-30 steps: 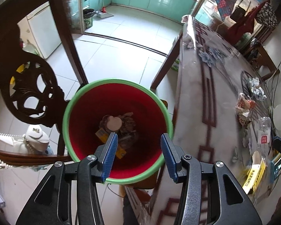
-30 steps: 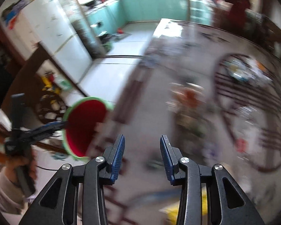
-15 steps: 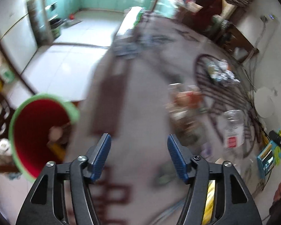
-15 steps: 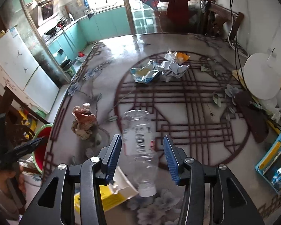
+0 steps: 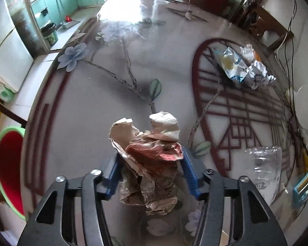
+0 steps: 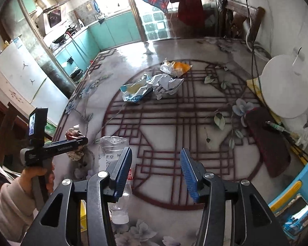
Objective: Collect trash
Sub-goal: 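Grasp the crumpled brown paper with the left gripper while the right grasps the clear plastic bottle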
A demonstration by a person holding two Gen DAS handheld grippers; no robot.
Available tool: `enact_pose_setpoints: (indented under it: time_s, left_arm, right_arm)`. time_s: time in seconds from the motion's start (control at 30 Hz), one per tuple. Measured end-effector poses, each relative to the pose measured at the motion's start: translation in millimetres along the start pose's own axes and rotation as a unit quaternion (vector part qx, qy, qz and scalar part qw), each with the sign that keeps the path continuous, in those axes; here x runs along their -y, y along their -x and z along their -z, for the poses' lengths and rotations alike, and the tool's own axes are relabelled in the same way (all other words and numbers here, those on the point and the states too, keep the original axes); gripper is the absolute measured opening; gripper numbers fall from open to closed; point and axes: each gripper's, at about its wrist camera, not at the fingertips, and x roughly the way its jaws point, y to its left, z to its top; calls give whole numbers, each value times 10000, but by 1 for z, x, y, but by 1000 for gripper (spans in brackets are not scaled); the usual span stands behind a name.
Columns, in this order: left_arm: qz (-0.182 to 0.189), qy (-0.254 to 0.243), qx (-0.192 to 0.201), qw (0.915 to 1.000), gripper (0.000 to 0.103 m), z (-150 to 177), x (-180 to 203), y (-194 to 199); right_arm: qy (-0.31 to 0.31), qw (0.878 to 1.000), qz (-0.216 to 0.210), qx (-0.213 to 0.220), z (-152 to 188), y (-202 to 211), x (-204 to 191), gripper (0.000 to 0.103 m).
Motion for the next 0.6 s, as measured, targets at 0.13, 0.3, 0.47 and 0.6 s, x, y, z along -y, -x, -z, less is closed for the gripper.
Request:
enact_pose_setpoints:
  time_s: [0.13,0.3,0.47,0.6]
  left_arm:
    - [-90,121,233,9996,40,1,0,20]
    - [-38,198,457,9988,41,11,-2,50]
    - [-151,151,448,9988,42,19,0,60]
    - [-147,350,427,9984,43,26,-6,66]
  right_arm:
    - [-52,9992,-351,-206,-2,-19,-7,47]
    - [168,9973,-576,-426,-5,-42,-36,48]
    - [505,9954,-534,-608,-9,-64,-67,49]
    - [640,9948,-419,-674,-7,-74,-79,52]
